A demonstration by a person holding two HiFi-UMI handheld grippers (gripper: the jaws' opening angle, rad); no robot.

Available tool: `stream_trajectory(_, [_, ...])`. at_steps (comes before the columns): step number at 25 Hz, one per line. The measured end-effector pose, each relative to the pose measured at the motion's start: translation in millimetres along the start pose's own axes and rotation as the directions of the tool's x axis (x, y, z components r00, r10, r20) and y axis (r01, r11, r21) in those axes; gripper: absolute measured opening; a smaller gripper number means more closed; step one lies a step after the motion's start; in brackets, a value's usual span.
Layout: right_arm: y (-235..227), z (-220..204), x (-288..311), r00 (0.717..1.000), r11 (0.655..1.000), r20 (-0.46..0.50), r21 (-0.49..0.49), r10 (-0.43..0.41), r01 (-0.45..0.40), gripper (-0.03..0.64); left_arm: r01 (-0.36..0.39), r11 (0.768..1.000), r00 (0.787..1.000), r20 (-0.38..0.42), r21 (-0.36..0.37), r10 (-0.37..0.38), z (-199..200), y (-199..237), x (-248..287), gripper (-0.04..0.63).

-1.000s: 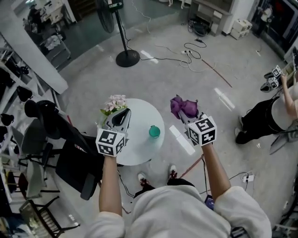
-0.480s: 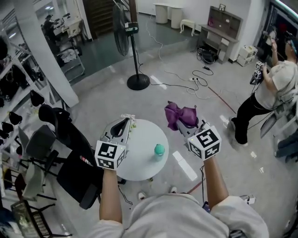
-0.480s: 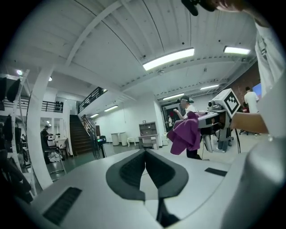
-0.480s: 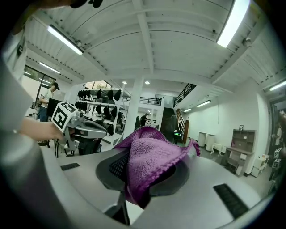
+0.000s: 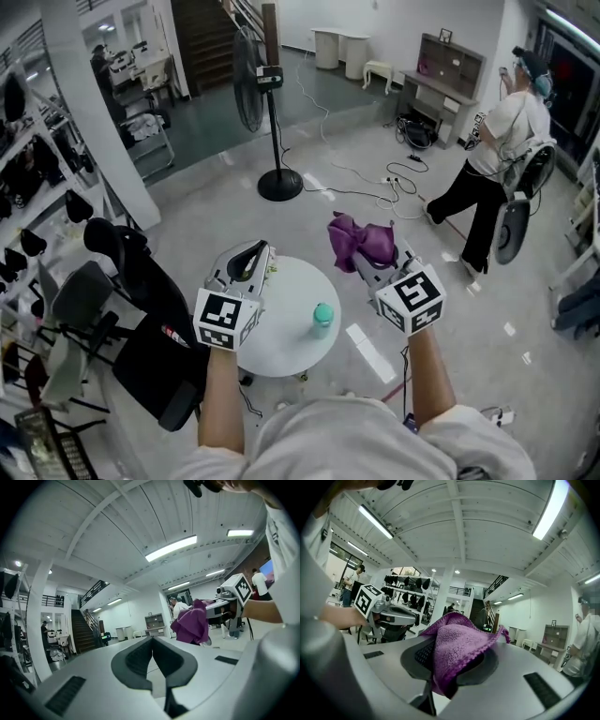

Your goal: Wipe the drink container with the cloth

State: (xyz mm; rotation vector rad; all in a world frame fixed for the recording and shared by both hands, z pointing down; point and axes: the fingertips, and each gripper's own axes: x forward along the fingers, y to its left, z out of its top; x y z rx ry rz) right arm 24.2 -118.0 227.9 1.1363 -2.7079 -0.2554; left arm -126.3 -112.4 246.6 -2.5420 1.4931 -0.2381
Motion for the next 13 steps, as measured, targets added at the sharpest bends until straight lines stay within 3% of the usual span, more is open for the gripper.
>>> stream_trajectory(13, [13,-1,-3,1.000,1.000,-0.010,0.008,-0.010,0.010,0.094,-0.002,1.000,1.000,-0.014,0.025,0.002,2,-5,-12,0.018])
